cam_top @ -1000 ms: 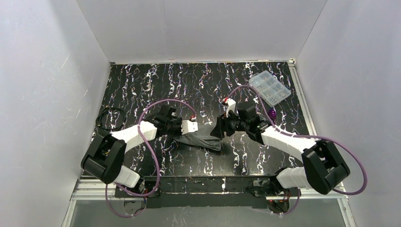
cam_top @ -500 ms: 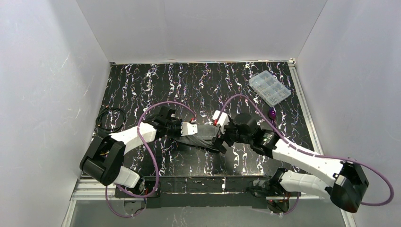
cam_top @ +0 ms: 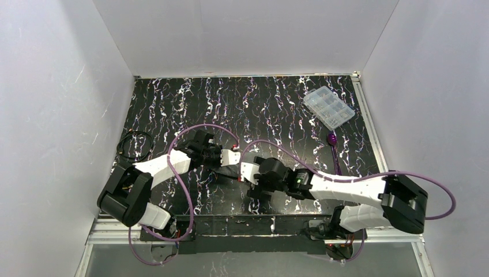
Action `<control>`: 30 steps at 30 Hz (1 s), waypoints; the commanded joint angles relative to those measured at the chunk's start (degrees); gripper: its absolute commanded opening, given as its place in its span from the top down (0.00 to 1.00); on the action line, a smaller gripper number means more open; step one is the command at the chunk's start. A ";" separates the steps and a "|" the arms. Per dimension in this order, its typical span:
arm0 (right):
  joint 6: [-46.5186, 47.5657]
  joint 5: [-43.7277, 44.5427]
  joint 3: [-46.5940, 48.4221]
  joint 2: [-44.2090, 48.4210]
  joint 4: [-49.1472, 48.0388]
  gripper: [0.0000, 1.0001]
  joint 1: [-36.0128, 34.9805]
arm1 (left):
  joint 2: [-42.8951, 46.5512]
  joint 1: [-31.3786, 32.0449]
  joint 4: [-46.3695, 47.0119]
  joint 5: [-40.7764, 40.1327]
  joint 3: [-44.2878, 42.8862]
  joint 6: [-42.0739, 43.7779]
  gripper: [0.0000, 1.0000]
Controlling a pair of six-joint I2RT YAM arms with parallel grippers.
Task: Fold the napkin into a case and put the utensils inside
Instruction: Fold the 2/3-rectangle-folded napkin at the center of the board.
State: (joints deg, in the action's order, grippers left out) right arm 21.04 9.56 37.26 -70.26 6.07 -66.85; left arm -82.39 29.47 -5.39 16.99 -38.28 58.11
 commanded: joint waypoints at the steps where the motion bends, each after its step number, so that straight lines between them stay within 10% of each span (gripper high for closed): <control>1: 2.91 4.30 0.27 -4.34 -5.27 0.01 -0.11 | -1.77 -0.72 -7.31 -3.80 2.69 0.09 1.00; 19: 2.82 -0.79 -0.90 -13.32 -12.58 0.34 5.24 | -1.55 -0.73 -6.75 -4.09 2.43 -0.21 1.00; 30: 0.07 -4.87 -1.24 -11.58 -8.72 0.25 5.21 | -1.40 -0.72 -6.95 -4.40 2.31 -0.15 1.00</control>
State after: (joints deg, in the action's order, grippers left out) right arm 22.41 5.61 36.62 -82.96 -3.36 -61.82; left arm -82.30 29.47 -5.30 16.86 -38.22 58.06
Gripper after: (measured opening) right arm 0.758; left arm 0.011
